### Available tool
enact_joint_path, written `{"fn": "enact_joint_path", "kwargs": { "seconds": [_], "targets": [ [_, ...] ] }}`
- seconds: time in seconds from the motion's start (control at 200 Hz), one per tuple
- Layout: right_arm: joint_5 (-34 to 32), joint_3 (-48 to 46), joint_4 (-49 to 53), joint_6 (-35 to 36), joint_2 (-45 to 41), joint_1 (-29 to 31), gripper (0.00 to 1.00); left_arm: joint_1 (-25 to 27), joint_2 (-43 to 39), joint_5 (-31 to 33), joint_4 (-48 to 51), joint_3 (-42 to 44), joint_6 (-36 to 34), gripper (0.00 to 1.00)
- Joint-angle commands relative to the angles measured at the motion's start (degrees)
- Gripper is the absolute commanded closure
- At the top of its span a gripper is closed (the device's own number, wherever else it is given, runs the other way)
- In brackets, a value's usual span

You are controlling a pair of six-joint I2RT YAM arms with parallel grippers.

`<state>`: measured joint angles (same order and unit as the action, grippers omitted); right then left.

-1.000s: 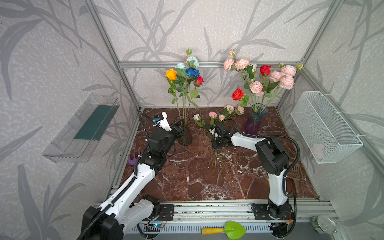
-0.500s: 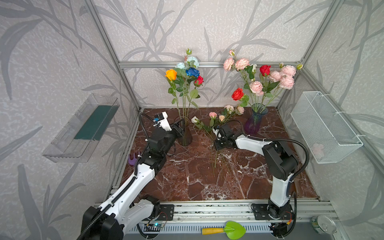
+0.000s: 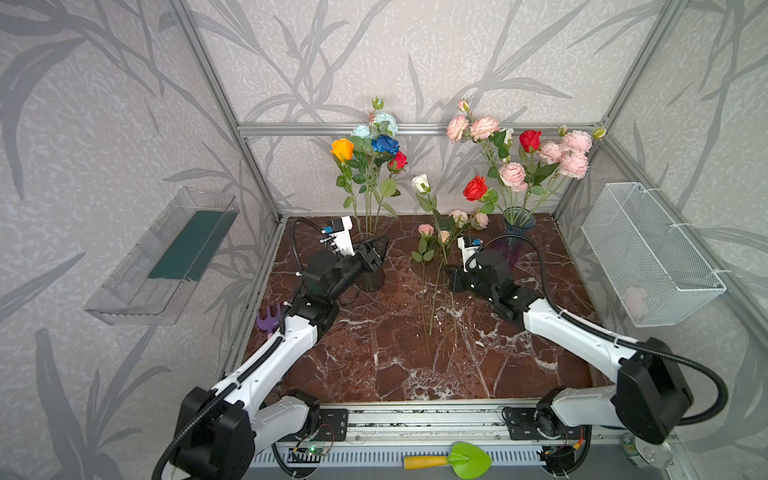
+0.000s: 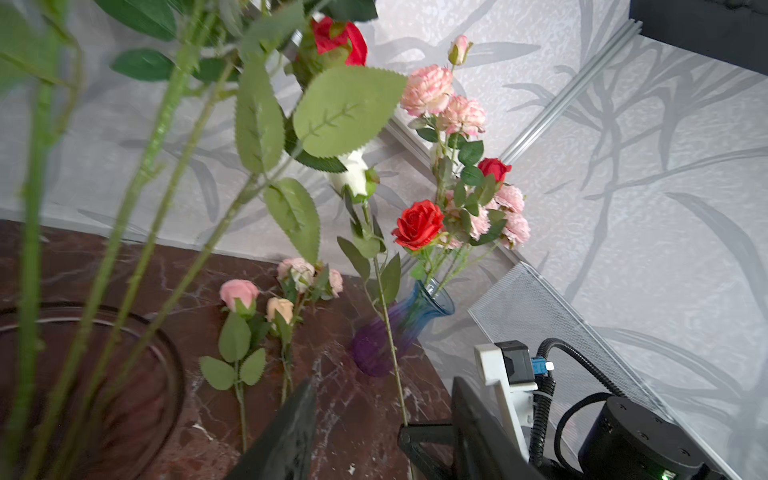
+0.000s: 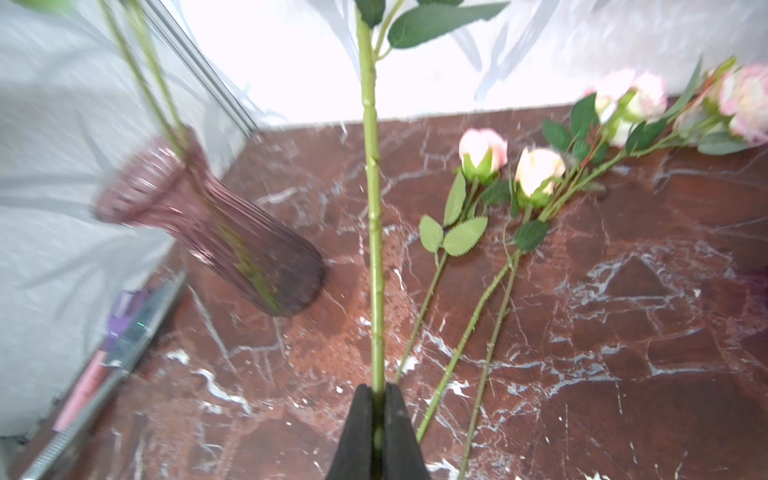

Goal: Arrange the flowers into the vase
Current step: 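Lift the white rose with the right gripper and grasp it with the left gripper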

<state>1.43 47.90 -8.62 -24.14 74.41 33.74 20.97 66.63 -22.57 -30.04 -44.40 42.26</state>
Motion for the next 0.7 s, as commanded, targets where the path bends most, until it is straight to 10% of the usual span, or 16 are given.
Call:
{"fn": "enact_joint_path", "kwargs": {
  "seconds": [0.0, 0.695],
  "targets": [
    [-2.0, -3.2, -9.5, -2.9, -5.7, 1.5, 1.00, 0.3, 2.5, -10.5, -7.2, -2.5, 3.7, 0.28],
    [2.9, -5.9, -24.7, 2.6, -8.0, 15.0, 1.00, 9.1, 2.6, -18.8, -1.9, -4.9, -8.0, 0.51]
  ]
}}
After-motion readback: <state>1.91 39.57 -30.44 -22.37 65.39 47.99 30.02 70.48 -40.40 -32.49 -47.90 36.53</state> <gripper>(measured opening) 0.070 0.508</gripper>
